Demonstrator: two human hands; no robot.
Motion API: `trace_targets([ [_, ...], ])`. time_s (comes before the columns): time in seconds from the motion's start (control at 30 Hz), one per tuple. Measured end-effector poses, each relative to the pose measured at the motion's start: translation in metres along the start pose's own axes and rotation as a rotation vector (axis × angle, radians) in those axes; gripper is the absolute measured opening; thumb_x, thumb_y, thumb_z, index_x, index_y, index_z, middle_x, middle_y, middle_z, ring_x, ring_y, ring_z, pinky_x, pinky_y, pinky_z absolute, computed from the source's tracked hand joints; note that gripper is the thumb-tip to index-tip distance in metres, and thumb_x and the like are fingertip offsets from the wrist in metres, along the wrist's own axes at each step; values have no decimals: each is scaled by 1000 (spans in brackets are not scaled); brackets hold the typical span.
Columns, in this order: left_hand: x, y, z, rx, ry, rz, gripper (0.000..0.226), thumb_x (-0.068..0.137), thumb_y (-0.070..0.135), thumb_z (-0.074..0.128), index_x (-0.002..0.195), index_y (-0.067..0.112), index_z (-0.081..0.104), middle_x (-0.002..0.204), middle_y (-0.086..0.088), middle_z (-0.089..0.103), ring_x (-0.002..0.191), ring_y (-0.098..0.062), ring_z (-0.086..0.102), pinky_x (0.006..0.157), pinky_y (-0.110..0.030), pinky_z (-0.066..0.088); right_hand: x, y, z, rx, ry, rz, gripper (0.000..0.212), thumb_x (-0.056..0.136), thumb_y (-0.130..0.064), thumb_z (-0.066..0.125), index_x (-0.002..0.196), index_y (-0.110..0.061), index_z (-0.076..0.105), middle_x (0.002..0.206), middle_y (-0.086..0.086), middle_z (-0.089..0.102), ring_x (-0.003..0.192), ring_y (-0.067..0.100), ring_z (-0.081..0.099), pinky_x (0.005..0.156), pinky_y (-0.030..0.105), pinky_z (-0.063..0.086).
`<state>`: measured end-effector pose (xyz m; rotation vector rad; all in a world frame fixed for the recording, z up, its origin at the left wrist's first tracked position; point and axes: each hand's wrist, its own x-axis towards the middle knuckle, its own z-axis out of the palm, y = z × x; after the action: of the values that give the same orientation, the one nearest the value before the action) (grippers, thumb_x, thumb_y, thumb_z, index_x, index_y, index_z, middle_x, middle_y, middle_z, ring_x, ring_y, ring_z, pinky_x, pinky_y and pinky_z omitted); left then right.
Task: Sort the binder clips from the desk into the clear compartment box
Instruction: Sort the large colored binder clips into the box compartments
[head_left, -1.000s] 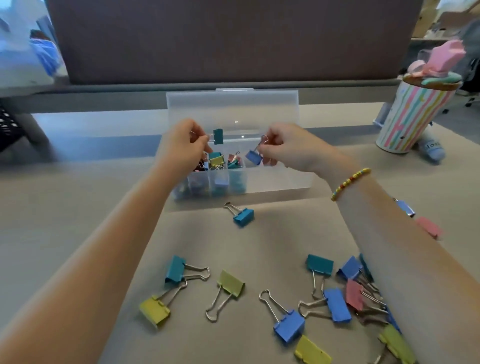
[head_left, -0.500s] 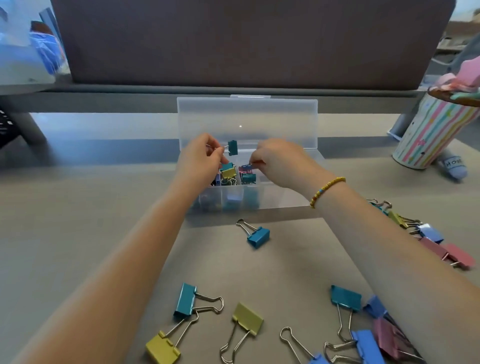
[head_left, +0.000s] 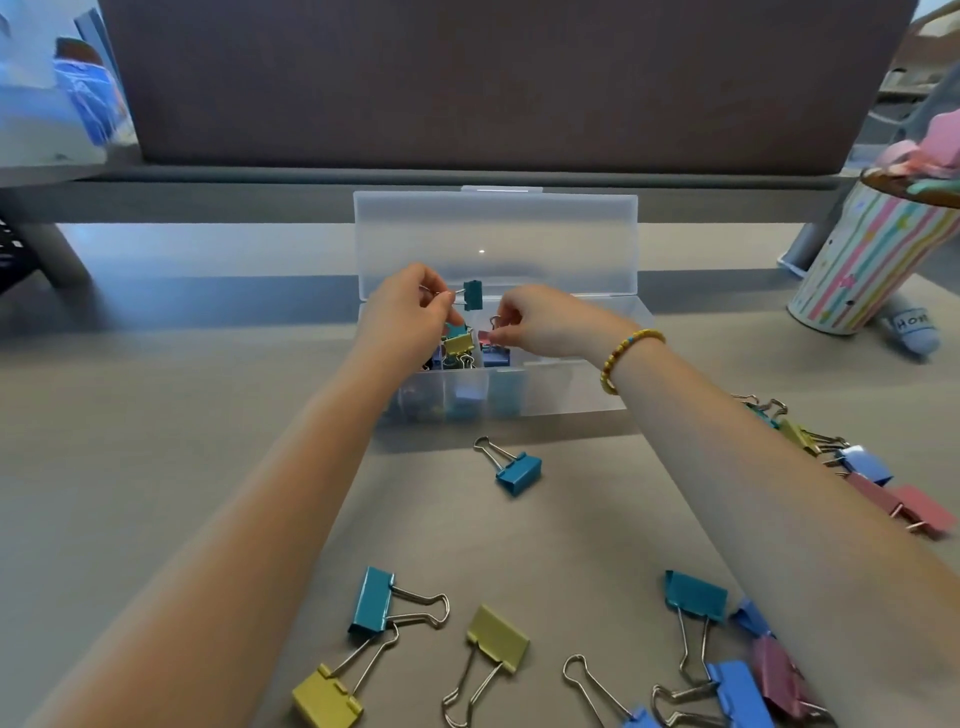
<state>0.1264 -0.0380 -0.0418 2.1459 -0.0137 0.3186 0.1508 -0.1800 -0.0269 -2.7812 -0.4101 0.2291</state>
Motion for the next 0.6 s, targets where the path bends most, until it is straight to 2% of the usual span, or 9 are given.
trace_targets([
  [0.13, 0, -2, 2, 10, -21, -8, 5, 97, 17, 47, 94, 14, 49, 78, 4, 62, 74, -10, 60, 70, -24, 51, 0, 4, 7, 57, 125, 35, 27, 91, -27, 59, 112, -13, 48, 100, 8, 56, 83, 20, 50, 67, 26, 40],
  [0.23, 0, 0, 2, 18, -42, -5, 5, 97, 18, 47, 93, 15, 49, 77, 5, 61, 73, -10, 60, 68, -23, 51, -7, 12, 3, 139, 196, -27, 21, 96, -21, 50, 115, -13, 54, 101, 3, 55, 87, 16, 48, 73, 25, 38],
  [0.3, 0, 4, 3, 13, -57, 4, 6, 97, 17, 46, 93, 14, 50, 77, 4, 62, 73, -10, 59, 68, -22, 50, -12, 12, -3, 300, 206, -76, 26, 99, -21, 44, 118, -11, 57, 99, 2, 56, 86, 12, 50, 73, 21, 38],
  [0.37, 0, 10, 5, -7, -65, 13, 6, 97, 16, 45, 94, 13, 50, 78, 2, 63, 72, -10, 60, 67, -21, 49, -16, 8, -8, 448, 180, -105, 26, 99, -21, 43, 116, -9, 60, 92, -1, 57, 74, 5, 49, 64, 16, 40],
  [0.47, -1, 18, 7, -73, -78, 1, 5, 97, 15, 45, 96, 13, 49, 82, 2, 63, 70, -6, 58, 64, -16, 48, -16, 5, -10, 546, 198, -78, 19, 98, -22, 46, 105, -12, 60, 77, -6, 54, 66, 3, 45, 56, 10, 37],
  [0.53, -2, 19, 7, -54, -65, 12, 5, 98, 16, 44, 97, 13, 48, 87, 1, 62, 78, -11, 59, 70, -21, 50, -14, 7, -11, 598, 234, -46, 15, 97, -23, 48, 103, -13, 57, 77, -5, 52, 68, 5, 44, 57, 12, 37],
  [0.6, -3, 13, 6, 100, -14, 70, 10, 98, 18, 42, 101, 13, 50, 95, -1, 60, 87, -17, 57, 78, -29, 49, -13, 13, -11, 572, 333, -57, 15, 94, -24, 53, 102, -12, 57, 82, -2, 52, 75, 10, 47, 61, 14, 38],
])
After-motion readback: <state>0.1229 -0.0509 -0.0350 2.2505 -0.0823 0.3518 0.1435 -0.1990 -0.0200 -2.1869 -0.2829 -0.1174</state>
